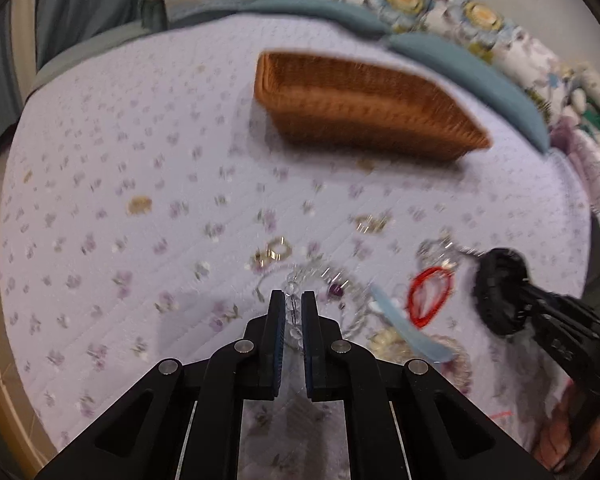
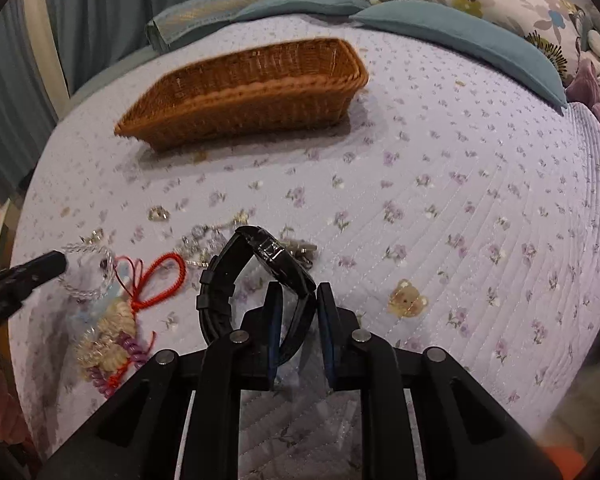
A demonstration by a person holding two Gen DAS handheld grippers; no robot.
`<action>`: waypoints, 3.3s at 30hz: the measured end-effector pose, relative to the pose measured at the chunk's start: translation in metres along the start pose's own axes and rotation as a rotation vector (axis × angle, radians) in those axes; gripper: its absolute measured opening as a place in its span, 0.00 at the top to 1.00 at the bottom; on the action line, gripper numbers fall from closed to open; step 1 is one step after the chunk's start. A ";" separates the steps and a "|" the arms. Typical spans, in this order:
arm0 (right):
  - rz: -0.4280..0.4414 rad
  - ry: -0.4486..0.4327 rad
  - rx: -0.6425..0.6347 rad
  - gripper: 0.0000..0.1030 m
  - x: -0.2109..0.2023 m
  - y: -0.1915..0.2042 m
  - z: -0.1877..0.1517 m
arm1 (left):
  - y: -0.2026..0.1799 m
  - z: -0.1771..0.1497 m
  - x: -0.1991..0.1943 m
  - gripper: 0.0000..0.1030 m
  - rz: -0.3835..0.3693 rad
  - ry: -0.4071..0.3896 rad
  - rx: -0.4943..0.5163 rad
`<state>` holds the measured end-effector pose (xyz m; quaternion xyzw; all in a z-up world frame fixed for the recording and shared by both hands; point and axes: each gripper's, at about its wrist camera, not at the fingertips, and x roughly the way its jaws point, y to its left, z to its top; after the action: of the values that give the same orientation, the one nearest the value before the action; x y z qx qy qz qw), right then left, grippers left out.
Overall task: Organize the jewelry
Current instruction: 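Carry watch and bracelet into the wicker basket and open both tools, then grasp the silver key with the right tool while the left tool grasps the heart-charm hoop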
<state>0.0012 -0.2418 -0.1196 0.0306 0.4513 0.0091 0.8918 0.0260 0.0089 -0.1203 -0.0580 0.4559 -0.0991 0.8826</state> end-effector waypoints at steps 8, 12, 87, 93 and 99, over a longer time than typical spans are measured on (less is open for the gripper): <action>0.018 -0.065 0.000 0.81 -0.016 0.001 0.002 | 0.005 0.009 -0.039 0.93 -0.129 -0.112 0.000; 0.018 -0.096 0.003 0.81 -0.026 0.001 0.006 | -0.001 0.016 -0.048 0.93 -0.206 -0.138 0.005; 0.152 -0.074 -0.082 0.57 -0.045 -0.012 0.068 | 0.043 0.047 -0.085 0.57 -0.190 -0.197 -0.219; 0.125 -0.051 -0.080 0.57 -0.038 -0.018 0.049 | 0.049 0.020 -0.072 0.57 -0.133 -0.140 -0.238; 0.108 0.017 -0.070 0.57 -0.018 -0.023 0.035 | 0.023 0.003 -0.038 0.57 -0.139 -0.014 -0.170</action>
<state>0.0185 -0.2670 -0.0857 0.0238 0.4561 0.0734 0.8866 0.0100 0.0397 -0.0930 -0.1650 0.4515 -0.1206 0.8686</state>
